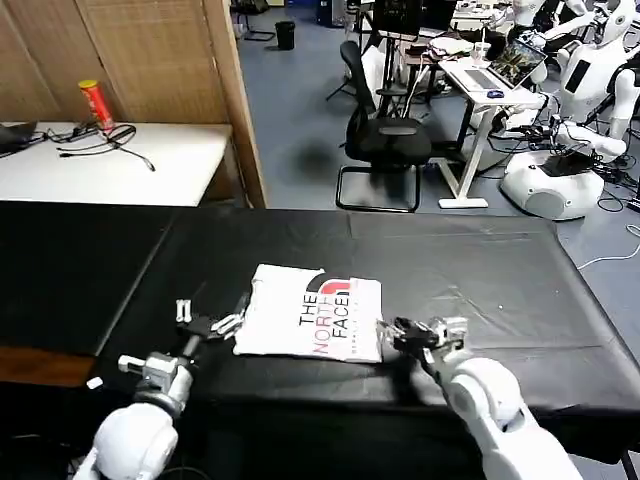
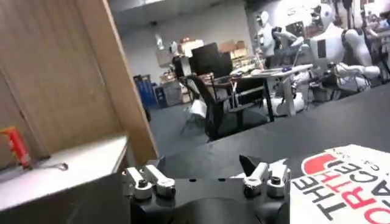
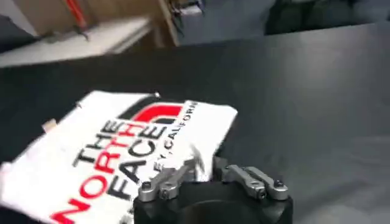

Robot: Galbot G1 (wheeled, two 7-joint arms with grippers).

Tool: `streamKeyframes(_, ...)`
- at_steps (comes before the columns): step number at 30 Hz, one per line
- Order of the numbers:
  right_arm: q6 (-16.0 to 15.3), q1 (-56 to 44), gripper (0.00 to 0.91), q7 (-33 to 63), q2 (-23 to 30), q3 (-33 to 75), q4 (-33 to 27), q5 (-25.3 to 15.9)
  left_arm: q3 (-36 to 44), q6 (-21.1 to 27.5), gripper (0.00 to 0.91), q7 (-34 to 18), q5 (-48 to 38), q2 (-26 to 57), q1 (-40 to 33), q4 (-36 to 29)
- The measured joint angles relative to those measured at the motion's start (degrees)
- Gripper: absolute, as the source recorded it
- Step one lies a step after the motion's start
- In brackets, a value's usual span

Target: Fold and organize the clothes.

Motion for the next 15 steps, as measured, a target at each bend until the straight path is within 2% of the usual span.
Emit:
streamKeyframes(8,8.0,-7.0,0.878,-2.0,-0.8,4.8,6.3,-7.3,0.6,-4.6,0.878,-0.5,-1.9,-0.2,1.8,0.9)
streamKeyframes(12,13.9,-10.6,0.878,-2.2,-0.3,6.4,8.4,-11.3,1.3,-3.9,0.878,-2.0,-4.0,-0.3,3.0,0.2)
streamKeyframes(15,20.2,-14.5,0.878,-1.9,0.0,7.6,9.7,-14.3,0.9,-3.9,0.878,-2.2,-4.7,0.5,4.7,-1.1)
